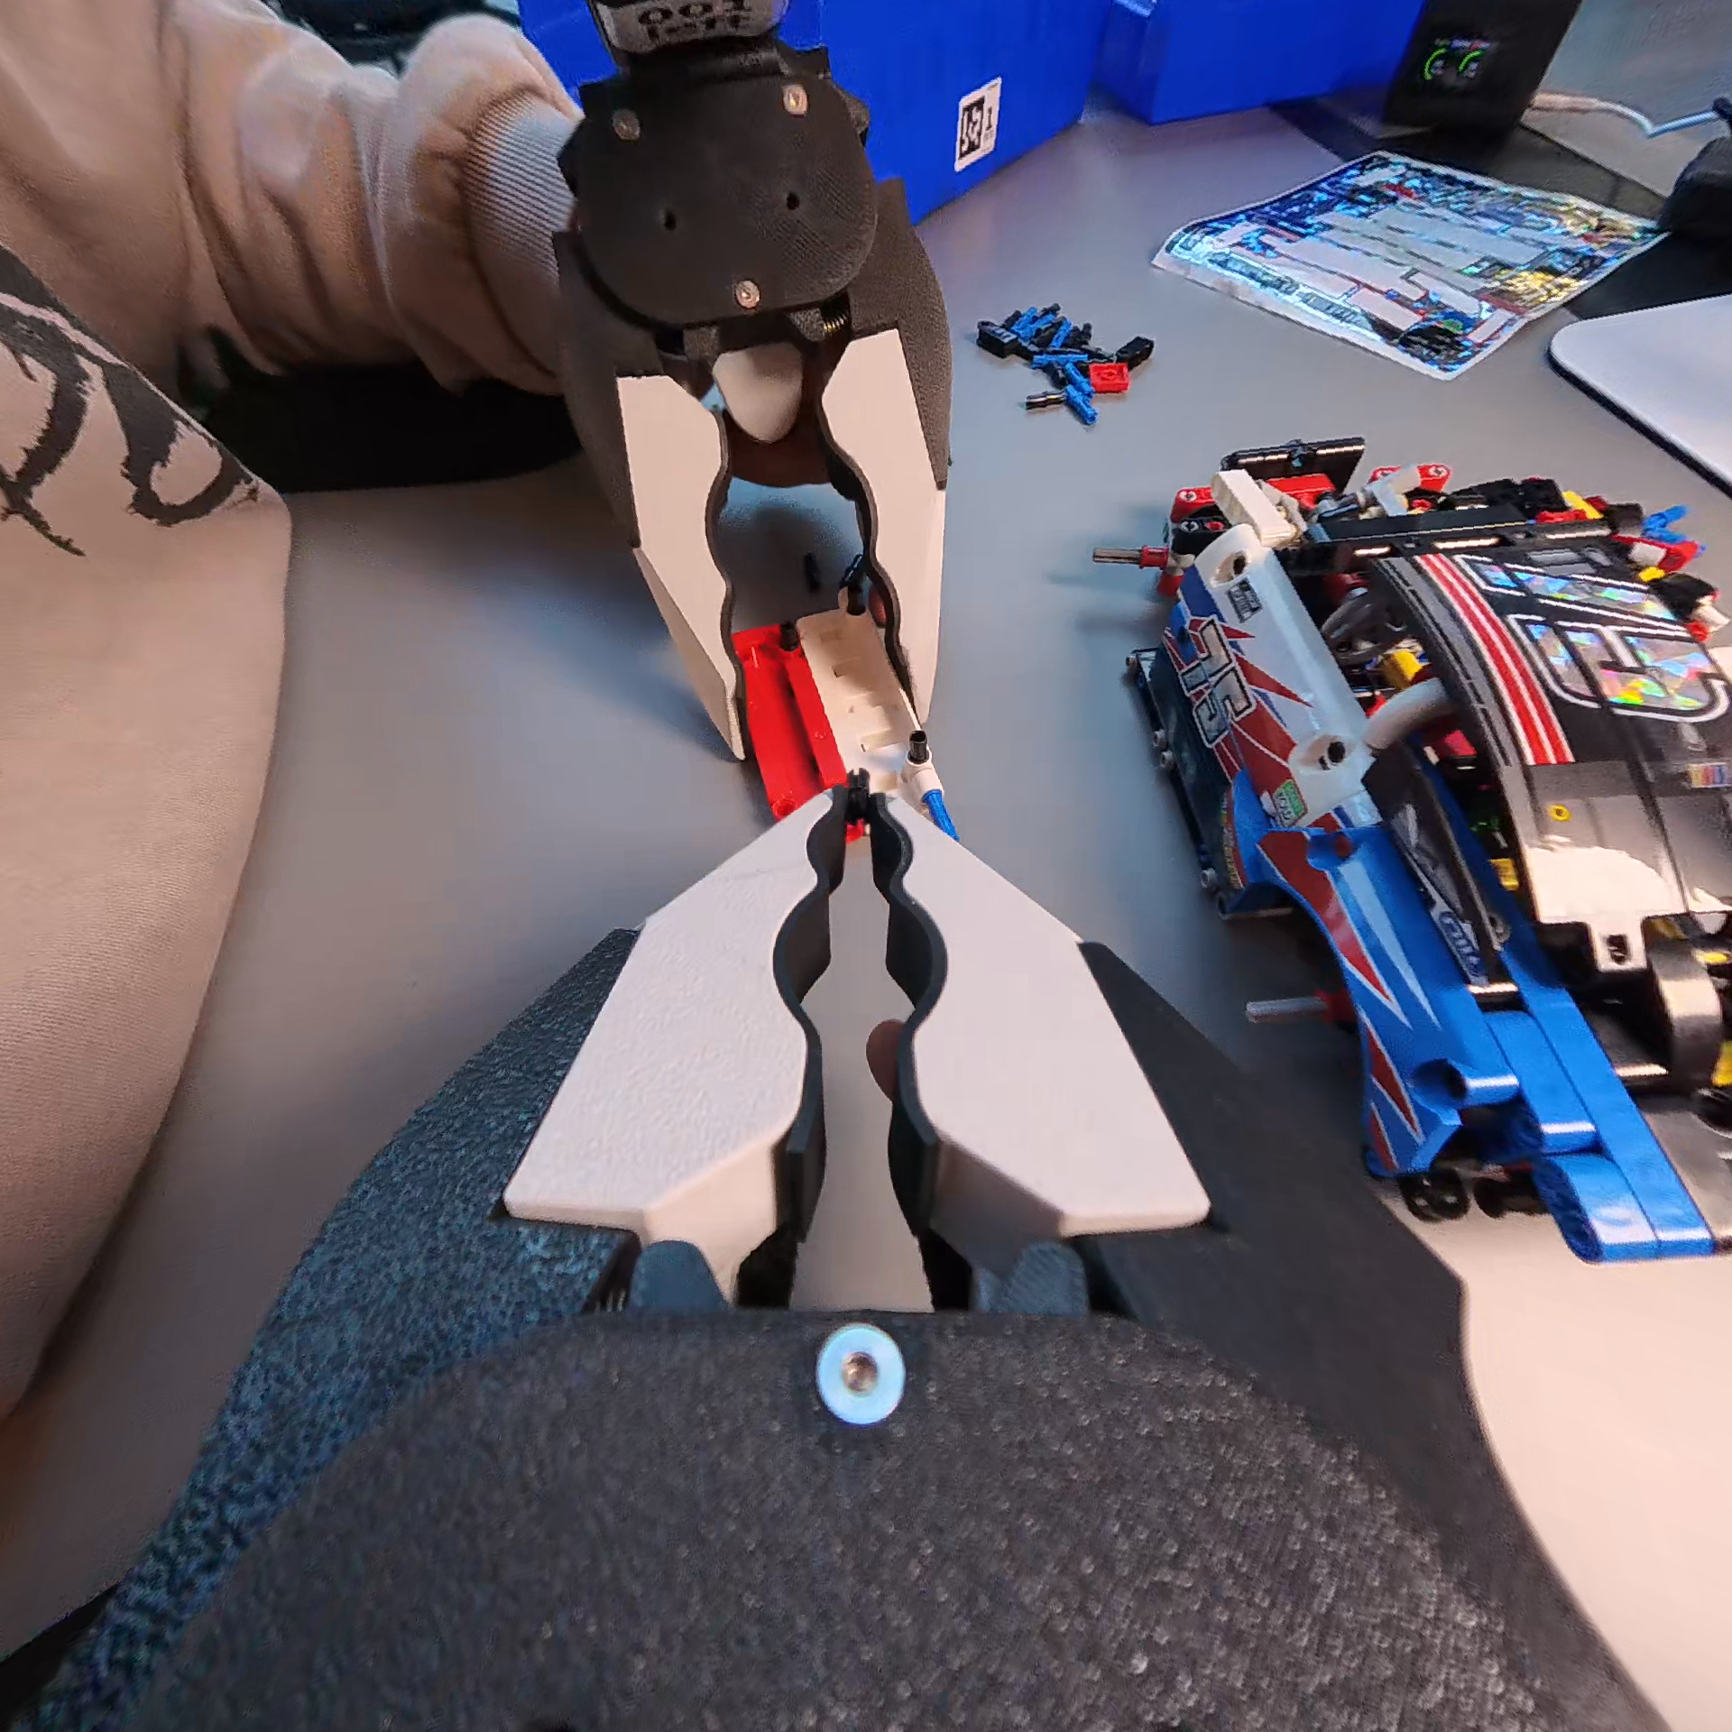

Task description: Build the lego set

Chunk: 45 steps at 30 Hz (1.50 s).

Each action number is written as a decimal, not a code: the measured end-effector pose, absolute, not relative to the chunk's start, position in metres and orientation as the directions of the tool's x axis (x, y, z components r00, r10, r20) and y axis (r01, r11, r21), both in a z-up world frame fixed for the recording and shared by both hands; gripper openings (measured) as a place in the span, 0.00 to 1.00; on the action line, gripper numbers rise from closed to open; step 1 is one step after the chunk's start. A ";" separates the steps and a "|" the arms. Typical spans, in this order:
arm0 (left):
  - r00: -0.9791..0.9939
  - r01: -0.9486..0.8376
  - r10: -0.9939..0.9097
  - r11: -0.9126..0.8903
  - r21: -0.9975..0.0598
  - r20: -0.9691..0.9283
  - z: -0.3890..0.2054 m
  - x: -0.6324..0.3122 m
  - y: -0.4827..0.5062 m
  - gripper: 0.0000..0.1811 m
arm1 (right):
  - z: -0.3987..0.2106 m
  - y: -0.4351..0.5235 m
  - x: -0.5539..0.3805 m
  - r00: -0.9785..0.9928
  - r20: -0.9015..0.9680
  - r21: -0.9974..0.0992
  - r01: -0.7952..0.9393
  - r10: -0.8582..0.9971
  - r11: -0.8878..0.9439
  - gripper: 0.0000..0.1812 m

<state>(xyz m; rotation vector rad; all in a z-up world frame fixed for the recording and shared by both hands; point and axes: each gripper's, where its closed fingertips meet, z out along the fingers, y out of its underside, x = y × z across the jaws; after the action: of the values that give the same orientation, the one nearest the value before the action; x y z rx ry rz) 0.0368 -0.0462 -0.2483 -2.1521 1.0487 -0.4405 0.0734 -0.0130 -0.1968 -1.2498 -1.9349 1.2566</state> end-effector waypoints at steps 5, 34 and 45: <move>0.624 -0.437 -0.781 -0.312 -0.843 -0.034 -0.227 0.040 -0.048 0.27 | -0.189 -0.021 0.073 -0.466 -0.097 -0.912 0.395 0.879 0.108 0.01; 0.624 -0.472 -0.719 -0.037 -0.881 -0.305 -0.190 0.051 -0.047 0.27 | -0.174 -0.019 0.068 -0.405 -0.407 -0.866 0.455 0.819 -0.206 0.00; 0.615 -0.513 -0.712 -0.035 -0.858 -0.339 -0.194 0.051 -0.047 0.27 | -0.180 -0.024 0.069 -0.411 -0.423 -0.852 0.484 0.807 -0.201 0.00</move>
<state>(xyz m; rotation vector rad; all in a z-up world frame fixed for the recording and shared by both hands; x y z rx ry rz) 0.0511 -0.0474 -0.1937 -1.6913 1.0179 -0.2168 0.0692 -0.0238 -0.1804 -1.5122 -1.7785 1.6475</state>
